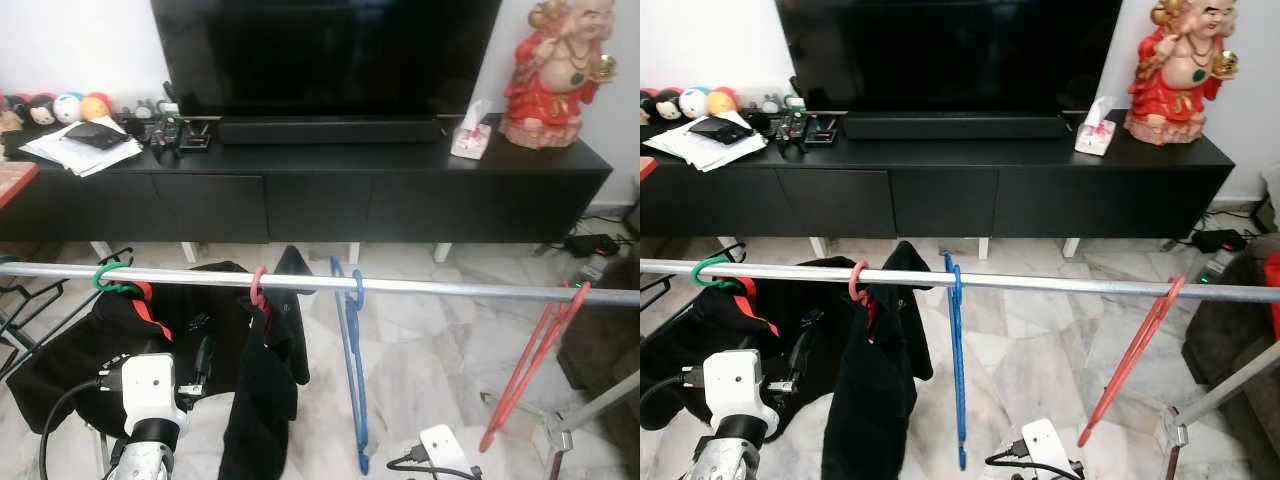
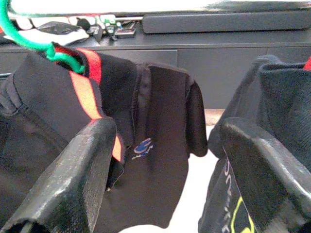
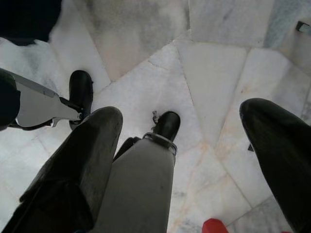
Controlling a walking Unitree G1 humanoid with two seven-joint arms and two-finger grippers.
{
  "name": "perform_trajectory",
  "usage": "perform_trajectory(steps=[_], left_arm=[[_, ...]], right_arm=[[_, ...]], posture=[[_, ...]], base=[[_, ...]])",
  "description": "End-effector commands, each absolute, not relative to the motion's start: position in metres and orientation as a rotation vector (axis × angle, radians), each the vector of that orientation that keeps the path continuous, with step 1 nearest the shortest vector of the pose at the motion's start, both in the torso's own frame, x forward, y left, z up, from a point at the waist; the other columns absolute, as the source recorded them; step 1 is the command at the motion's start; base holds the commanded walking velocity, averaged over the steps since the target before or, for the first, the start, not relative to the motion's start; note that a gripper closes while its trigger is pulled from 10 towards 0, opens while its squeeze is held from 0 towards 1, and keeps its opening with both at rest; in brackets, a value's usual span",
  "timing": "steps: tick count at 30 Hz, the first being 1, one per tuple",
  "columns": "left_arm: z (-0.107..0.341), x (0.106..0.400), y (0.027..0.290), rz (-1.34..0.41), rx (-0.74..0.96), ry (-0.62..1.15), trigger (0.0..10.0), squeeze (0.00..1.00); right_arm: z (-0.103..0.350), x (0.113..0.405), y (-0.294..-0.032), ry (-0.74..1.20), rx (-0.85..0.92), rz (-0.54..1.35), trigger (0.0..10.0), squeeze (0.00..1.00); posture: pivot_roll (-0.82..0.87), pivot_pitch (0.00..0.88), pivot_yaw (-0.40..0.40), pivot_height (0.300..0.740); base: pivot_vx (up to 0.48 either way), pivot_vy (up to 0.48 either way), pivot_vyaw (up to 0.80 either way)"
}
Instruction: Hang hanger
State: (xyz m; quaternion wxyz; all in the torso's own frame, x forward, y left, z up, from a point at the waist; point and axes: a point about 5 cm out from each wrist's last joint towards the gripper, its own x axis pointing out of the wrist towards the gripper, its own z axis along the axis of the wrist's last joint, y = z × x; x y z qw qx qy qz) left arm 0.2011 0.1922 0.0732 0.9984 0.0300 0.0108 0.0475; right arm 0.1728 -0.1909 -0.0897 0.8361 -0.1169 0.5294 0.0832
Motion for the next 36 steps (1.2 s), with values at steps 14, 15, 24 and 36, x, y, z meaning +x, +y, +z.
perform_trajectory(steps=[14, 15, 24, 36], left_arm=[[0.077, 0.203, 0.188, 0.067, 0.071, 0.012, 10.0, 0.00], [0.077, 0.203, 0.188, 0.067, 0.071, 0.012, 10.0, 0.00], [0.083, 0.204, 0.192, 0.065, 0.091, -0.004, 10.0, 0.00], [0.077, 0.202, 0.243, 0.270, 0.182, 0.089, 10.0, 0.00]], right_arm=[[-0.089, 0.176, -0.188, 1.110, -0.242, 0.180, 10.0, 0.00], [-0.089, 0.176, -0.188, 1.110, -0.242, 0.180, 10.0, 0.00], [-0.088, 0.177, -0.187, 1.111, -0.240, 0.184, 10.0, 0.00], [-0.088, 0.178, -0.188, 1.110, -0.242, 0.188, 10.0, 0.00]], posture=[[-0.03, 0.000, 0.037, 0.740], [-0.03, 0.000, 0.037, 0.740], [-0.03, 0.000, 0.037, 0.740], [-0.02, 0.000, 0.033, 0.740]], base=[[0.000, 0.330, 0.00], [0.000, 0.334, 0.00], [0.000, 0.037, 0.00], [0.000, 0.000, 0.00]])
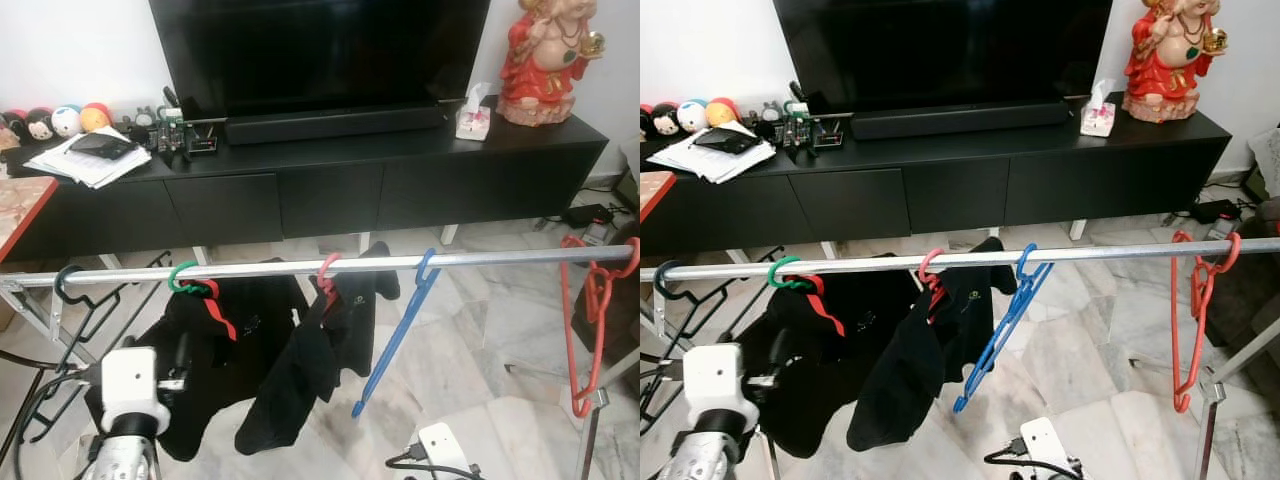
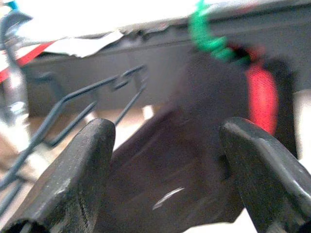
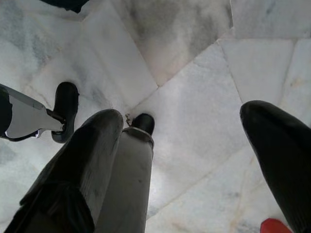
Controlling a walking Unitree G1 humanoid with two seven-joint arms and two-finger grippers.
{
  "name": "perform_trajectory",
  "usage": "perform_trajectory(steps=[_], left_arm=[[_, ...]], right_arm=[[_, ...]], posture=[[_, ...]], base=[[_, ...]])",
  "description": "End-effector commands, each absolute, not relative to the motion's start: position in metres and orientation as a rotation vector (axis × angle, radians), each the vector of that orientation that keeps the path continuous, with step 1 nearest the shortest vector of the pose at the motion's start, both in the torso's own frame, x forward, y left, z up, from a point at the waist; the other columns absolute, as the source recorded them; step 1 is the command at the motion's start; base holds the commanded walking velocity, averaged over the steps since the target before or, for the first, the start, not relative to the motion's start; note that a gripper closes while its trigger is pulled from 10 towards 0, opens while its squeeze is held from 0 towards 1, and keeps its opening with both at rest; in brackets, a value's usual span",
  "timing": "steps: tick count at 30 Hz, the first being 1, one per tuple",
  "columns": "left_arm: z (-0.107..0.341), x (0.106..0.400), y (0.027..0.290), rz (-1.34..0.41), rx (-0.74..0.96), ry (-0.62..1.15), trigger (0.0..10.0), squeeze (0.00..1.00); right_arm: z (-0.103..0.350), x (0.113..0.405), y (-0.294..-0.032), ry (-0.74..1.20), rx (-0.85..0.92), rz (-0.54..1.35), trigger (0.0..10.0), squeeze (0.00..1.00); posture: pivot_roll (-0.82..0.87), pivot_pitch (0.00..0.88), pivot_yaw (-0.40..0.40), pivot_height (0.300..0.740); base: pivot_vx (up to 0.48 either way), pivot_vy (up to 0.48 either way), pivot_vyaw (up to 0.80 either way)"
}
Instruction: Hang hanger
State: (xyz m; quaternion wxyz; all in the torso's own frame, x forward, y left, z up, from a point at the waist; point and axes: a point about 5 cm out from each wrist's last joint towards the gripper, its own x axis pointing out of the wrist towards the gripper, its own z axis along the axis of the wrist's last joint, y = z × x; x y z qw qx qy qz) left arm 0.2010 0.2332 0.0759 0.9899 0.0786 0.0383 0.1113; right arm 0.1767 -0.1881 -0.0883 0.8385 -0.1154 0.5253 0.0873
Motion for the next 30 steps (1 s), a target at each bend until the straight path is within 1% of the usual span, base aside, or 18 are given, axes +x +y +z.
perform_trajectory(steps=[1, 2, 5, 9, 11, 12, 14, 17, 19, 23, 24, 25, 26, 30], left_arm=[[0.078, 0.203, 0.246, 0.283, 0.187, 0.085, 10.0, 0.00], [0.079, 0.205, 0.254, 0.312, 0.191, 0.094, 10.0, 0.00], [0.075, 0.207, 0.264, 0.323, 0.202, 0.142, 10.0, 0.00], [0.074, 0.207, 0.265, 0.320, 0.207, 0.153, 10.0, 0.00], [0.073, 0.210, 0.267, 0.246, 0.177, 0.177, 10.0, 0.00], [0.075, 0.211, 0.265, 0.160, 0.144, 0.171, 10.0, 0.00], [0.078, 0.212, 0.262, 0.105, 0.130, 0.160, 10.0, 0.00], [0.079, 0.212, 0.262, 0.095, 0.128, 0.159, 10.0, 0.00], [0.080, 0.212, 0.259, 0.036, 0.104, 0.164, 10.0, 0.00], [0.080, 0.212, 0.259, 0.001, 0.104, 0.172, 10.0, 0.00], [0.081, 0.223, 0.272, 0.013, 0.125, 0.173, 10.0, 0.00], [0.081, 0.223, 0.272, 0.013, 0.125, 0.173, 10.0, 0.00], [0.079, 0.229, 0.277, 0.007, 0.126, 0.180, 10.0, 0.00], [0.075, 0.238, 0.273, -0.005, 0.125, 0.173, 10.0, 0.00]], right_arm=[[-0.088, 0.178, -0.188, 1.110, -0.243, 0.188, 10.0, 0.00], [-0.088, 0.178, -0.188, 1.110, -0.243, 0.188, 10.0, 0.00], [-0.088, 0.178, -0.188, 1.110, -0.243, 0.188, 10.0, 0.00], [-0.088, 0.178, -0.188, 1.110, -0.243, 0.188, 10.0, 0.00], [-0.088, 0.178, -0.188, 1.110, -0.243, 0.189, 10.0, 0.00], [-0.088, 0.178, -0.188, 1.110, -0.243, 0.189, 10.0, 0.00], [-0.087, 0.178, -0.189, 1.109, -0.243, 0.189, 10.0, 0.00], [-0.087, 0.178, -0.189, 1.109, -0.243, 0.190, 10.0, 0.00], [-0.087, 0.179, -0.189, 1.109, -0.244, 0.189, 10.0, 0.00], [-0.087, 0.179, -0.189, 1.108, -0.244, 0.189, 10.0, 0.00], [-0.087, 0.179, -0.189, 1.105, -0.241, 0.193, 10.0, 0.00], [-0.087, 0.179, -0.189, 1.105, -0.241, 0.193, 10.0, 0.00], [-0.087, 0.179, -0.189, 1.104, -0.241, 0.197, 10.0, 0.00], [-0.087, 0.179, -0.189, 1.102, -0.237, 0.197, 10.0, 0.00]], posture=[[-0.02, 0.000, 0.033, 0.740], [-0.02, 0.000, 0.029, 0.740], [-0.02, 0.000, 0.029, 0.740], [-0.02, 0.000, 0.029, 0.740], [-0.03, 0.000, 0.027, 0.740], [-0.03, 0.000, 0.026, 0.740], [-0.03, 0.000, 0.026, 0.740], [-0.03, 0.000, 0.026, 0.740], [-0.02, 0.000, 0.025, 0.740], [-0.02, 0.000, 0.025, 0.740], [-0.02, 0.000, 0.019, 0.740], [-0.02, 0.000, 0.019, 0.740], [-0.02, 0.000, 0.020, 0.740], [-0.03, 0.000, 0.022, 0.740]], base=[[0.000, 0.000, 0.00], [0.000, 0.000, 0.00], [0.000, 0.000, 0.00], [0.000, 0.000, 0.00], [0.000, 0.000, 0.00], [0.000, 0.000, 0.00], [0.000, 0.000, 0.00], [0.000, 0.000, 0.00], [0.000, 0.000, 0.00], [0.000, 0.000, 0.00], [0.000, 0.000, 0.00], [0.000, 0.000, 0.00], [0.000, 0.000, 0.00], [0.000, 0.000, 0.00]])
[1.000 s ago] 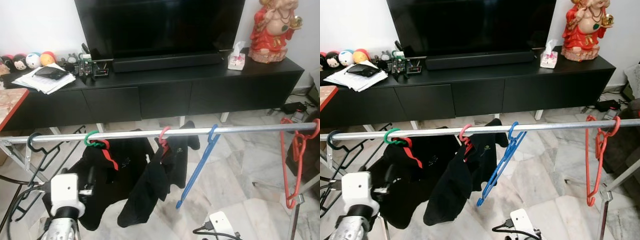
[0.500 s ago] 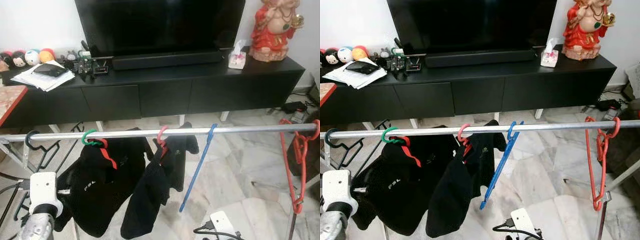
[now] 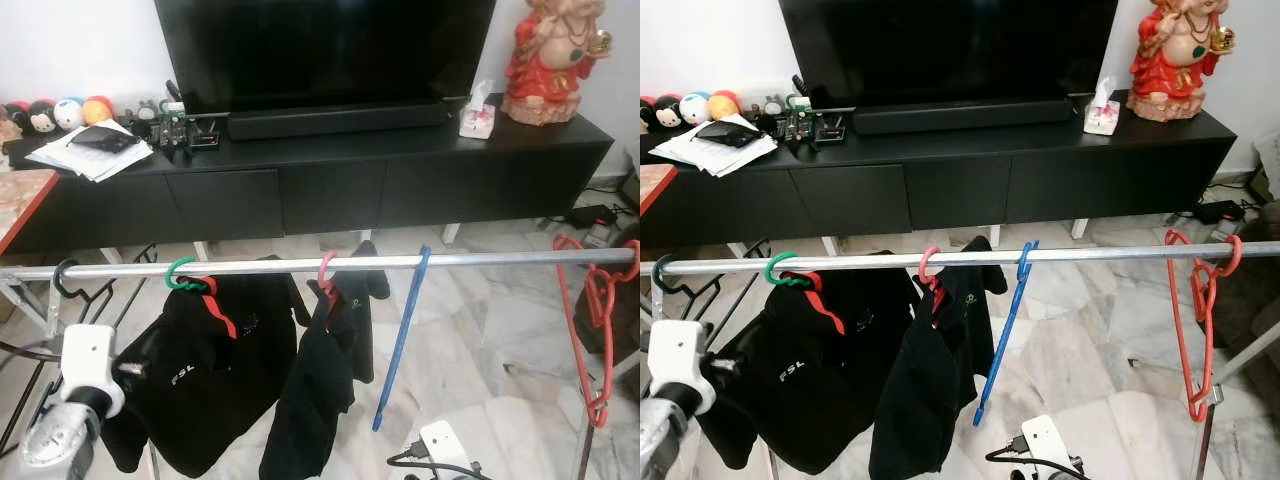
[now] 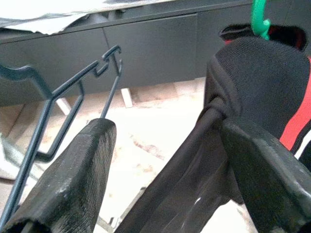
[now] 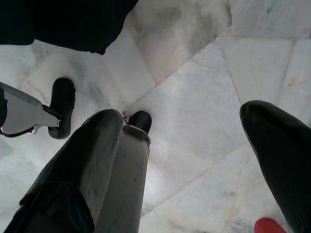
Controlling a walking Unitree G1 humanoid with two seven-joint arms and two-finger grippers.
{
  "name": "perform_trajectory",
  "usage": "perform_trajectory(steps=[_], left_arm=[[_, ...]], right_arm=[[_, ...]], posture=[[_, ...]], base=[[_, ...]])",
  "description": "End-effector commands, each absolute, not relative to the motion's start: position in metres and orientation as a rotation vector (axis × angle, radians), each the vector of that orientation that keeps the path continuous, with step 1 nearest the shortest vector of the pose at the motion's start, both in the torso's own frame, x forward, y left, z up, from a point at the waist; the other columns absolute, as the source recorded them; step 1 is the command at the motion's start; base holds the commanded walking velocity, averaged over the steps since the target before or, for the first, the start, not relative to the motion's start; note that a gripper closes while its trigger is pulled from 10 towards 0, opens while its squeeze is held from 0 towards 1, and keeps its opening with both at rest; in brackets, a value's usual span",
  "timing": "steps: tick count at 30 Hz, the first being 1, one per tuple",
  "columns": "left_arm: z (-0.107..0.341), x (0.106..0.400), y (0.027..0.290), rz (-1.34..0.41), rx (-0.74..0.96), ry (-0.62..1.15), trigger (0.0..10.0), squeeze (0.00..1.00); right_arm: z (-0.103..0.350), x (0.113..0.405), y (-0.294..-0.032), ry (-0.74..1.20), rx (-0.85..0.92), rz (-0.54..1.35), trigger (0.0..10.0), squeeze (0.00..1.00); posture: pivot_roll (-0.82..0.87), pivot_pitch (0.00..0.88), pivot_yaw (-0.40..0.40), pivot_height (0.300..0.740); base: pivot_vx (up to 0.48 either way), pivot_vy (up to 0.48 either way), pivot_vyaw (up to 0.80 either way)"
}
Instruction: Hang hanger
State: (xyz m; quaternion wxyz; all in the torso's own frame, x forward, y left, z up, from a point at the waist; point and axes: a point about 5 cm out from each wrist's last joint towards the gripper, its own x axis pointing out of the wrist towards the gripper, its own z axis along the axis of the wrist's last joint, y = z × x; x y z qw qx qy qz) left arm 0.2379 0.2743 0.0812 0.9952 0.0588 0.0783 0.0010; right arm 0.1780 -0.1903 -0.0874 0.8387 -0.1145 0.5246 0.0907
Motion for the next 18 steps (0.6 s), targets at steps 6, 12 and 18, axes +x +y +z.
perform_trajectory(steps=[6, 12, 18], left_arm=[[0.075, 0.253, 0.271, 0.027, 0.091, 0.155, 10.0, 0.00], [0.062, 0.256, 0.267, -0.077, 0.062, 0.222, 10.0, 0.00], [0.061, 0.251, 0.265, -0.166, 0.012, 0.240, 10.0, 0.00]], right_arm=[[-0.087, 0.179, -0.189, 1.101, -0.237, 0.195, 10.0, 0.00], [-0.087, 0.179, -0.189, 1.101, -0.237, 0.198, 10.0, 0.00], [-0.087, 0.180, -0.189, 1.100, -0.234, 0.197, 10.0, 0.00]], posture=[[-0.04, 0.000, 0.022, 0.740], [-0.04, 0.000, 0.022, 0.740], [-0.04, 0.000, 0.019, 0.740]], base=[[0.000, 0.000, 0.00], [0.000, 0.000, 0.00], [0.000, 0.000, 0.00]])
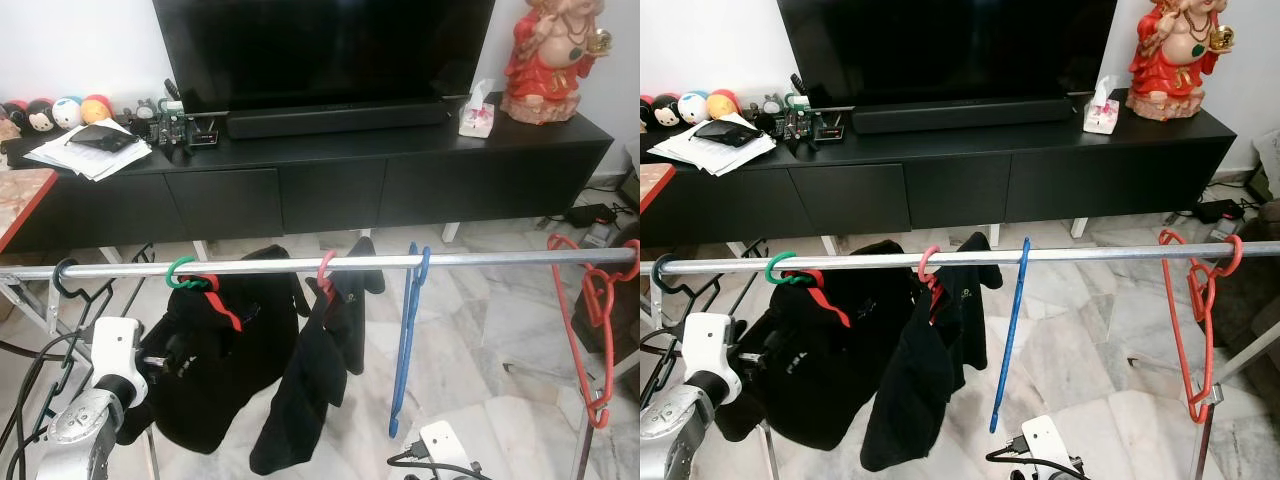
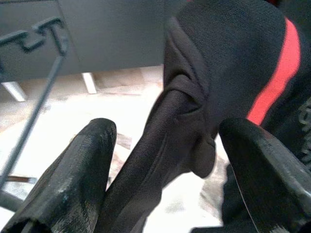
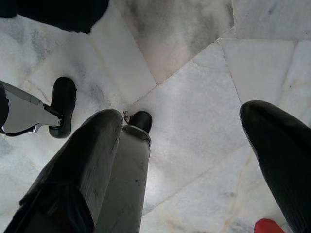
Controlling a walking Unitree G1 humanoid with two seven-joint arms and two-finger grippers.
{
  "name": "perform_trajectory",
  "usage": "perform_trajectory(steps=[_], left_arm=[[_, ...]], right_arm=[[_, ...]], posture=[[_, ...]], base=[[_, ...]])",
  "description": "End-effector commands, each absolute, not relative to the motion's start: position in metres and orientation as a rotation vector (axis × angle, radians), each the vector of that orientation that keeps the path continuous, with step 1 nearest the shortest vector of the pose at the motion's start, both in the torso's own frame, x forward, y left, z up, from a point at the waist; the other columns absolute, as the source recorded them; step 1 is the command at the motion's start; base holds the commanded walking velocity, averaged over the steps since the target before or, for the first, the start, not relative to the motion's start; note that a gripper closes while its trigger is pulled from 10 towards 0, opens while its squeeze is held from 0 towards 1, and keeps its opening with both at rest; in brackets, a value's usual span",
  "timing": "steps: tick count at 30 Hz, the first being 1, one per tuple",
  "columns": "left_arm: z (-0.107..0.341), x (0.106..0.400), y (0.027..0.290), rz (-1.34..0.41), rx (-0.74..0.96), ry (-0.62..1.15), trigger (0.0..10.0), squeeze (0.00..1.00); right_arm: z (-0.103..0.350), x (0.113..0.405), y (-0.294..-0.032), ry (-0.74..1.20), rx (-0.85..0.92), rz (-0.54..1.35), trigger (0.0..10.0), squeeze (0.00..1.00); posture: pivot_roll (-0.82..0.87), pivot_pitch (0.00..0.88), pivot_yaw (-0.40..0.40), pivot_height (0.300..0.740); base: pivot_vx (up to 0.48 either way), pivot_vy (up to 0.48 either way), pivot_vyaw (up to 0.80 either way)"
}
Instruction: Hang hanger
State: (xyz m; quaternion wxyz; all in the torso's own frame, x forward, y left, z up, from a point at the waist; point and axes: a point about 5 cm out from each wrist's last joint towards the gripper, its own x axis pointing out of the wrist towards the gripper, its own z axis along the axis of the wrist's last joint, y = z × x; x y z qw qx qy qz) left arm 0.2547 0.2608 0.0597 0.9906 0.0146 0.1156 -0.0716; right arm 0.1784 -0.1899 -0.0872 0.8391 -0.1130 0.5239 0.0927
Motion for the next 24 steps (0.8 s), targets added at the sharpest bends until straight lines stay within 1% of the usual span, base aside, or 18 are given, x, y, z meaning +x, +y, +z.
perform_trajectory(steps=[1, 5, 7, 9, 14, 15, 16, 17, 18, 19, 20, 24], left_arm=[[0.061, 0.251, 0.265, -0.166, 0.012, 0.240, 10.0, 0.00], [0.062, 0.248, 0.268, -0.182, 0.009, 0.240, 10.0, 0.00], [0.062, 0.247, 0.273, -0.158, 0.048, 0.236, 10.0, 0.00], [0.066, 0.250, 0.278, -0.095, 0.078, 0.200, 10.0, 0.00], [0.067, 0.250, 0.279, -0.088, 0.079, 0.195, 10.0, 0.00], [0.071, 0.256, 0.256, -0.216, 0.009, 0.186, 10.0, 0.00], [0.071, 0.256, 0.256, -0.216, 0.009, 0.186, 10.0, 0.00], [0.072, 0.258, 0.249, -0.258, -0.009, 0.184, 10.0, 0.00], [0.076, 0.258, 0.237, -0.367, -0.015, 0.202, 10.0, 0.00], [0.076, 0.258, 0.237, -0.367, -0.015, 0.202, 10.0, 0.00], [0.078, 0.255, 0.232, -0.443, -0.012, 0.225, 10.0, 0.00], [0.081, 0.253, 0.230, -0.507, -0.019, 0.243, 10.0, 0.00]], right_arm=[[-0.087, 0.180, -0.189, 1.100, -0.234, 0.197, 10.0, 0.00], [-0.087, 0.180, -0.189, 1.100, -0.234, 0.197, 10.0, 0.00], [-0.087, 0.180, -0.189, 1.101, -0.235, 0.198, 10.0, 0.00], [-0.086, 0.180, -0.189, 1.101, -0.236, 0.201, 10.0, 0.00], [-0.086, 0.180, -0.189, 1.101, -0.237, 0.201, 10.0, 0.00], [-0.086, 0.180, -0.189, 1.093, -0.220, 0.201, 10.0, 0.00], [-0.086, 0.180, -0.189, 1.093, -0.220, 0.201, 10.0, 0.00], [-0.086, 0.181, -0.188, 1.090, -0.216, 0.201, 10.0, 0.00], [-0.086, 0.181, -0.189, 1.089, -0.216, 0.200, 10.0, 0.00], [-0.086, 0.181, -0.189, 1.089, -0.216, 0.200, 10.0, 0.00], [-0.086, 0.181, -0.189, 1.089, -0.217, 0.199, 10.0, 0.00], [-0.086, 0.181, -0.188, 1.086, -0.206, 0.201, 10.0, 0.00]], posture=[[-0.04, 0.000, 0.019, 0.740], [-0.03, 0.000, 0.015, 0.740], [-0.03, 0.000, 0.015, 0.740], [-0.03, 0.000, 0.011, 0.740], [-0.03, 0.000, 0.011, 0.740], [-0.03, 0.000, 0.008, 0.740], [-0.03, 0.000, 0.008, 0.740], [-0.03, 0.000, 0.008, 0.740], [-0.03, 0.000, 0.004, 0.740], [-0.03, 0.000, 0.004, 0.740], [-0.03, 0.000, 0.002, 0.740], [-0.03, 0.000, -0.001, 0.740]], base=[[0.000, 0.000, 0.00], [0.000, 0.000, 0.00], [0.000, 0.000, 0.00], [0.000, 0.000, 0.00], [0.000, 0.000, 0.00], [0.000, 0.000, 0.00], [0.000, 0.000, 0.00], [0.000, 0.000, 0.00], [0.000, 0.000, 0.00], [0.000, 0.000, 0.00], [0.000, 0.000, 0.00], [0.000, 0.000, 0.00]])
